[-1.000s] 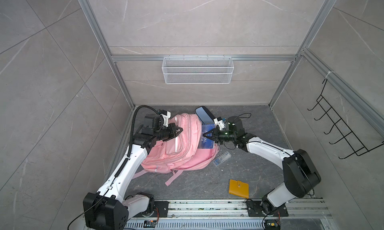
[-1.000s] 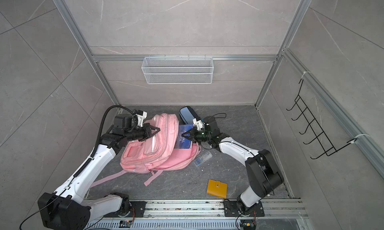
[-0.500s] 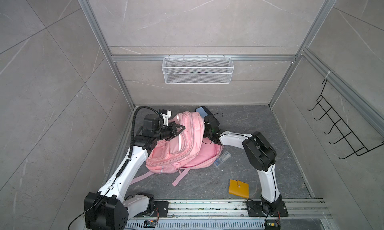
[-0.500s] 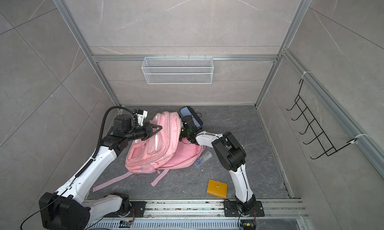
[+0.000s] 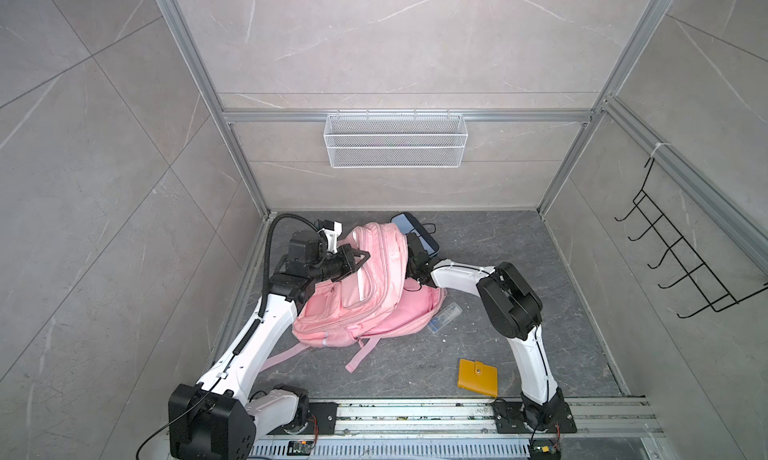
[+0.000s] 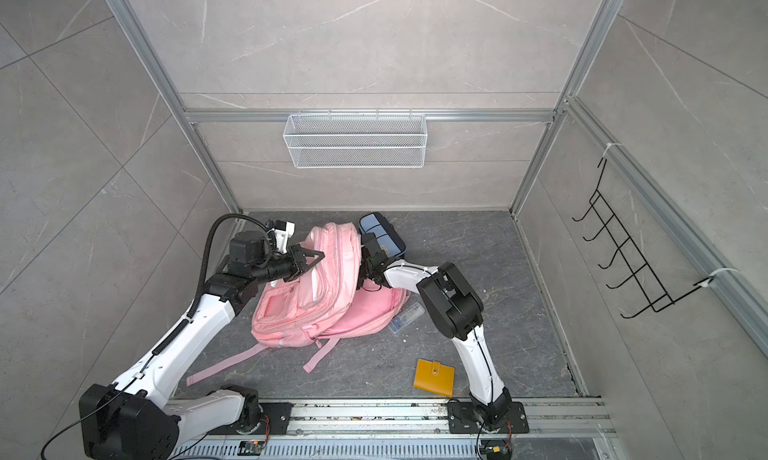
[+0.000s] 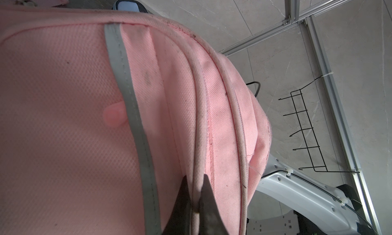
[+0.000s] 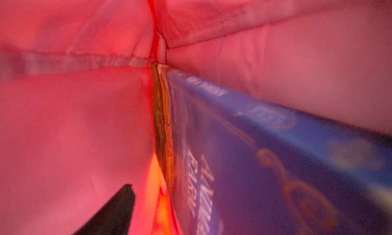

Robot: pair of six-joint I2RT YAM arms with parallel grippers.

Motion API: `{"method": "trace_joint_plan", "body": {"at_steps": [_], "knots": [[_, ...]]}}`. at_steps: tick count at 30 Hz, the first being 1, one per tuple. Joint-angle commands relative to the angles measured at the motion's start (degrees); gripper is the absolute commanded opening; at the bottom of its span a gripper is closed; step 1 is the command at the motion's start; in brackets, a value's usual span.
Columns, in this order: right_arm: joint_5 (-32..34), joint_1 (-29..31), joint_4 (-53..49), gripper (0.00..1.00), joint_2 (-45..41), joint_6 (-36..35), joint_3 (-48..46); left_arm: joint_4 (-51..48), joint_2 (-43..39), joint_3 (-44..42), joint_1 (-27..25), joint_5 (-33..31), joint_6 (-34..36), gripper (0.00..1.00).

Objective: Pack the student bag

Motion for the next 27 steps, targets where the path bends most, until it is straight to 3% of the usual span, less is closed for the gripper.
{"method": "trace_joint_plan", "body": {"at_steps": [1, 12, 18, 22, 27], "knots": [[3.75, -1.16, -7.35, 1.0, -7.3, -5.87, 0.88, 4.4, -2.31, 2.68, 0.63, -2.9, 1.69, 0.0], [12.98, -5.19, -23.66, 1.0, -22.63, -14.52, -7.09, -1.58, -0.42, 4.6, 1.17, -7.13, 5.08, 0.0], [20.16, -10.36, -29.02, 1.0, -37.61, -15.73, -18.68, -5.73, 3.42, 5.99, 0.98, -8.02, 7.77, 0.0], [24.62, -11.63, -35.17, 1.0, -43.66, -22.41, -19.12, -5.62, 7.49, 5.12, -0.47, -9.46, 8.47, 0.0], [25.02, -10.55, -39.4, 1.0, -44.82, -30.75, -16.91, -4.8, 14.17, 6.4, -4.4, -13.29, 7.79, 0.0]]}}
